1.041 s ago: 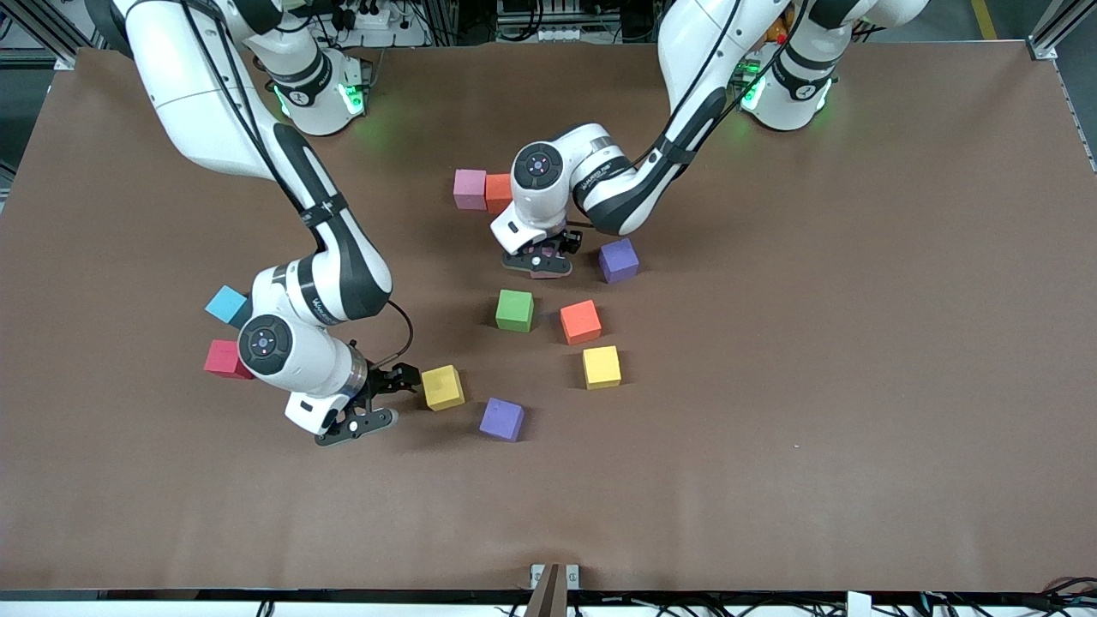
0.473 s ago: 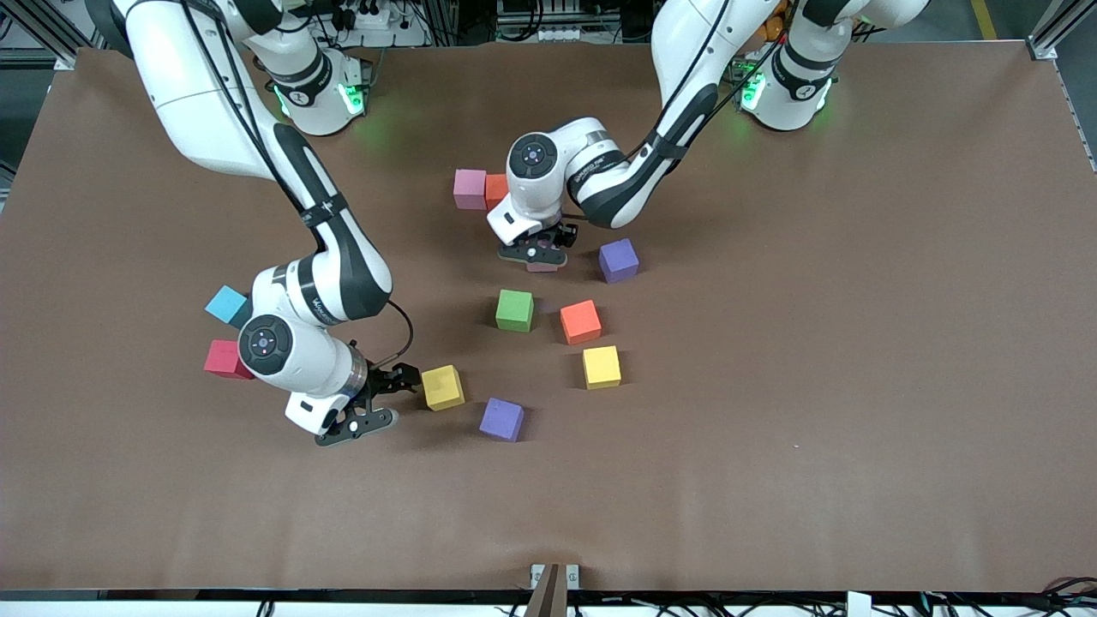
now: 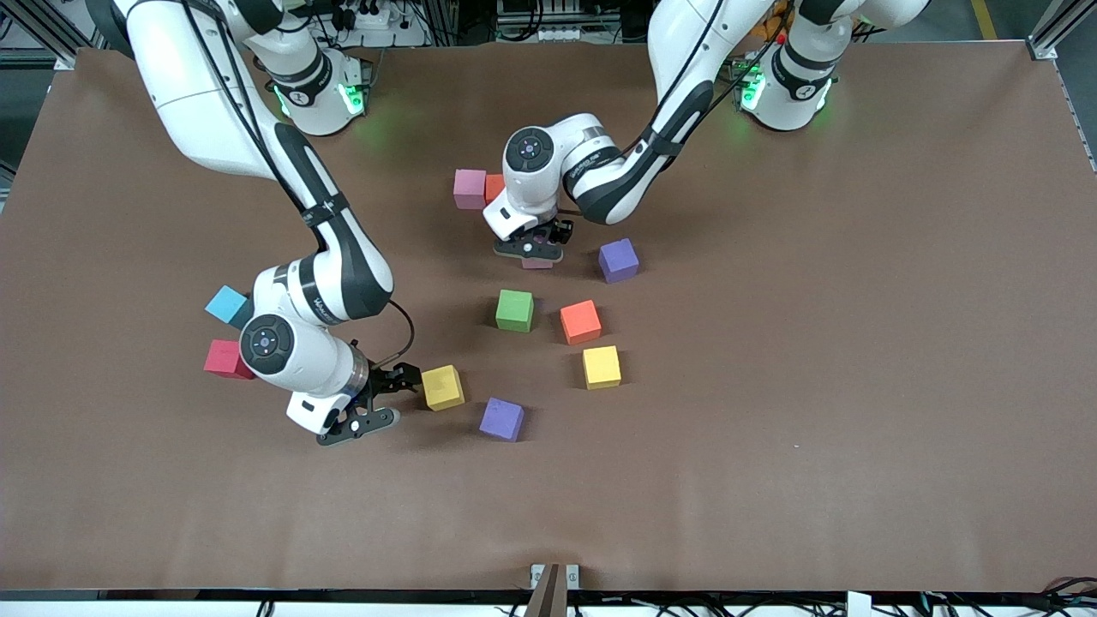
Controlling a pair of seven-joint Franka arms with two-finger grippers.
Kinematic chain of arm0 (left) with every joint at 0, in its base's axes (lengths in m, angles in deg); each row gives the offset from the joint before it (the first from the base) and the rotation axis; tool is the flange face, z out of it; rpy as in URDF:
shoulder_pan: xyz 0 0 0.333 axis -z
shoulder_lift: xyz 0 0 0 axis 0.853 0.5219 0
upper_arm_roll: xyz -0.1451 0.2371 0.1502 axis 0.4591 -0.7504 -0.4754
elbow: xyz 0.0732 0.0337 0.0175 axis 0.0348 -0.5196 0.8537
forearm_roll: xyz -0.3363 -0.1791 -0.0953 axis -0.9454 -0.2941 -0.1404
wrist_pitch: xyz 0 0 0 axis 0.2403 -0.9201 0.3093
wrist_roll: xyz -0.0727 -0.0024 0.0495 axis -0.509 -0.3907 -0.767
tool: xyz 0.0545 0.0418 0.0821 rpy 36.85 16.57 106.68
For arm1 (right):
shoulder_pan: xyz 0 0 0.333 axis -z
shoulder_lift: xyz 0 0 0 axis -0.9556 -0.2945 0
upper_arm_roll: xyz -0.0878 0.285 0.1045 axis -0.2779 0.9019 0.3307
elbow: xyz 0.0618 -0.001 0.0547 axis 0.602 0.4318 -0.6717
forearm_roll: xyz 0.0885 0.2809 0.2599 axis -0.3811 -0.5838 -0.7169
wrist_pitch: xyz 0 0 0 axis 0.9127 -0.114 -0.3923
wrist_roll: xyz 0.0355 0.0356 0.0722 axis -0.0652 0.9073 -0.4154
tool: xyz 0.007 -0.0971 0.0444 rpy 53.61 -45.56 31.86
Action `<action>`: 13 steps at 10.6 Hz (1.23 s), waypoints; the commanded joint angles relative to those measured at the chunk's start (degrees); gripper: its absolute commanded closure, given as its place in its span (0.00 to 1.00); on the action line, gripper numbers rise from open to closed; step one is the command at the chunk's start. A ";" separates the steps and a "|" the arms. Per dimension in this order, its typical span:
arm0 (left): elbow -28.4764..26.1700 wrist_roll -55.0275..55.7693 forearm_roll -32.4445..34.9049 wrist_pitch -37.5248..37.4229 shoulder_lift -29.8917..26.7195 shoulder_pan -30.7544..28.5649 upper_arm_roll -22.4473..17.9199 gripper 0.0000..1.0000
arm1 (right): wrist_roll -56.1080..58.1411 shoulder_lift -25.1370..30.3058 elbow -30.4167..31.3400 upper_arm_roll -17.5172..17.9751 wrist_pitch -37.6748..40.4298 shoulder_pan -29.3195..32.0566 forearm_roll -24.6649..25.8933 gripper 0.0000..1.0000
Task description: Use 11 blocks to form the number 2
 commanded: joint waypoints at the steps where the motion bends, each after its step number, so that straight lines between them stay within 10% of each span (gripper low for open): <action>1: -1.72 1.91 1.83 2.41 -0.16 0.07 -0.05 1.00 | 0.22 -0.91 -1.50 0.29 0.52 0.05 0.28 0.00; 6: -3.66 2.00 1.83 5.14 -0.16 0.07 -0.05 0.99 | -0.04 -1.00 -1.50 0.29 0.43 0.05 0.28 0.00; 8: -3.66 2.78 1.83 5.06 -0.16 0.07 -0.05 0.69 | -0.13 -1.00 -1.50 0.29 0.52 -0.03 0.28 0.00; 9: -3.66 2.87 1.83 5.14 -0.16 0.07 -0.05 0.23 | -0.13 -1.00 -1.50 0.29 0.61 -0.03 0.19 0.00; 10: -3.66 3.74 1.83 5.14 -0.16 -0.02 -0.05 0.00 | -0.22 -1.00 -1.59 0.29 0.78 -0.03 0.19 0.00; 13: -3.58 4.02 1.83 5.14 -0.16 0.07 -0.05 0.00 | -1.79 -1.00 -1.59 0.56 1.05 -0.12 0.10 0.00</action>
